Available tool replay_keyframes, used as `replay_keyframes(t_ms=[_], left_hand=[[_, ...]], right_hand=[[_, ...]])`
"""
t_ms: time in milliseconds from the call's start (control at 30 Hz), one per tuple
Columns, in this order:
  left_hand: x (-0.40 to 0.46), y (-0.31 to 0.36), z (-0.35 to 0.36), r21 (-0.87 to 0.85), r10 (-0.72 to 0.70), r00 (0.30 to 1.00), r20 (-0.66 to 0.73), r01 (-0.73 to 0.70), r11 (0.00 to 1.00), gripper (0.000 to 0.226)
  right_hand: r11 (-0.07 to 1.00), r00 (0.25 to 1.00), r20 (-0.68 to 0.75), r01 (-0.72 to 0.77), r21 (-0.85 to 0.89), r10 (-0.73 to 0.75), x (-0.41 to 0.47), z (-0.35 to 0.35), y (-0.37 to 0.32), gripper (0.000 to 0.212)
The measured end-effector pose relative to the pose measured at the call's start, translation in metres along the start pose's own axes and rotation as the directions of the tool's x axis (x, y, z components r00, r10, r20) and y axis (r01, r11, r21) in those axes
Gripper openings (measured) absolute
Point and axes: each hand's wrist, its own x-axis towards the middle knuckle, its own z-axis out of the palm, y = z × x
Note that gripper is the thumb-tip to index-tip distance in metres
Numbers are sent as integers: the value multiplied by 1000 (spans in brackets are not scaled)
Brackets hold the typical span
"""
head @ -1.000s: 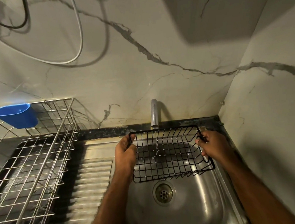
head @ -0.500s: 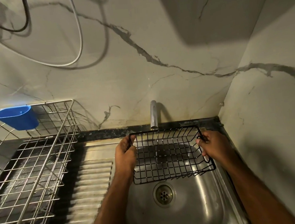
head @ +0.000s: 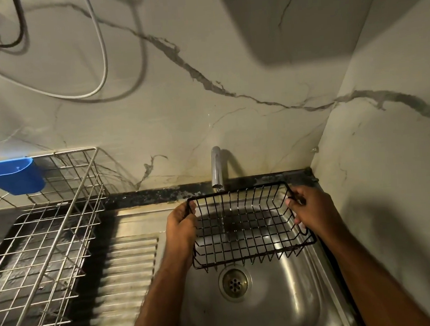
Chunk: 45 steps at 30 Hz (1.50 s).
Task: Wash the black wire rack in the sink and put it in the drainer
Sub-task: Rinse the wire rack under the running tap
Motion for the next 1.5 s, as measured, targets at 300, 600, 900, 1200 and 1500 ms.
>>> replay_keyframes(t_ms=[300, 600, 900, 1200, 1500], left_hand=[[8, 1, -3, -37, 15, 1000, 13, -14, 999, 23], [11, -2, -4, -55, 6, 1000, 6, -5, 998, 26], [13, -3, -6, -46, -1, 1000, 6, 1, 999, 25], [15, -6, -11, -23, 10, 1000, -7, -10, 1000, 25], [13, -2, -17, -27, 4, 999, -34, -5, 1000, 24]], right_hand=[[999, 999, 17, 32, 26, -33, -1, 2, -1, 36], [997, 999, 22, 35, 65, -37, -1, 1, -4, 40], [998, 999, 30, 38, 60, -39, 0, 1, -7, 43], [998, 999, 33, 34, 50, -36, -2, 4, -13, 42], [998, 998, 57, 10, 55, -13, 1, 7, -18, 48]])
